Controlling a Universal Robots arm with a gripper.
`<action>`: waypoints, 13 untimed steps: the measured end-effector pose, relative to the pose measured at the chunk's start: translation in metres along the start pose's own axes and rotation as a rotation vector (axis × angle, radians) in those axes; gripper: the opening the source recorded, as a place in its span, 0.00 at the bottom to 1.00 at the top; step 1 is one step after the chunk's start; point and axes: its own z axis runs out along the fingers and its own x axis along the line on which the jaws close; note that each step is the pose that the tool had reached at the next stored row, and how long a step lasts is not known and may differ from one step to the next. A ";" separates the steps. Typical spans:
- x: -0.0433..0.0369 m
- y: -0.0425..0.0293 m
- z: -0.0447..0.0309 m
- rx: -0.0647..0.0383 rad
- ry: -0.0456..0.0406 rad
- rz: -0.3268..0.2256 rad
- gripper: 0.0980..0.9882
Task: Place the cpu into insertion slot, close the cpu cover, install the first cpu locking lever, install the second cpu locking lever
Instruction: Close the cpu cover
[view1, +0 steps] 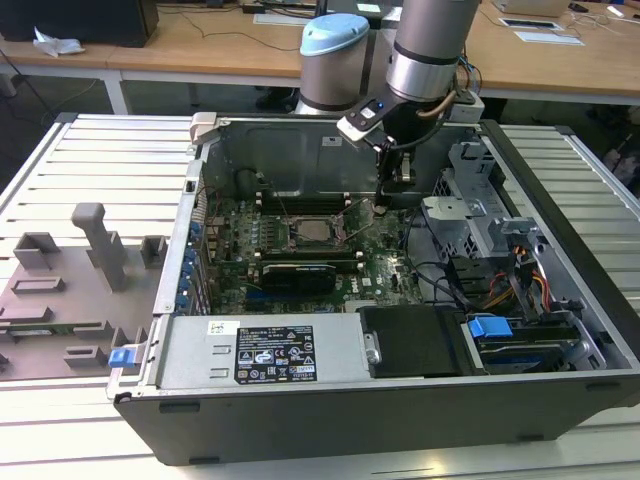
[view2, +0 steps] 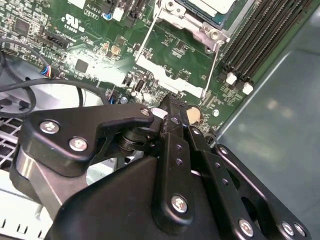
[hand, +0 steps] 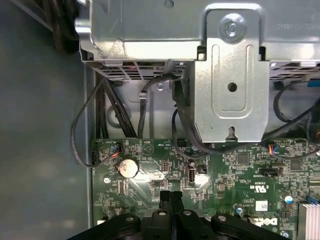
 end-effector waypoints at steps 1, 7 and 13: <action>0.0001 0.0001 0.0029 0.001 0.0000 0.000 0.01; 0.0001 -0.0008 0.0045 0.001 0.0113 -0.001 0.01; -0.0001 -0.0131 0.0045 0.001 0.0233 -0.001 0.01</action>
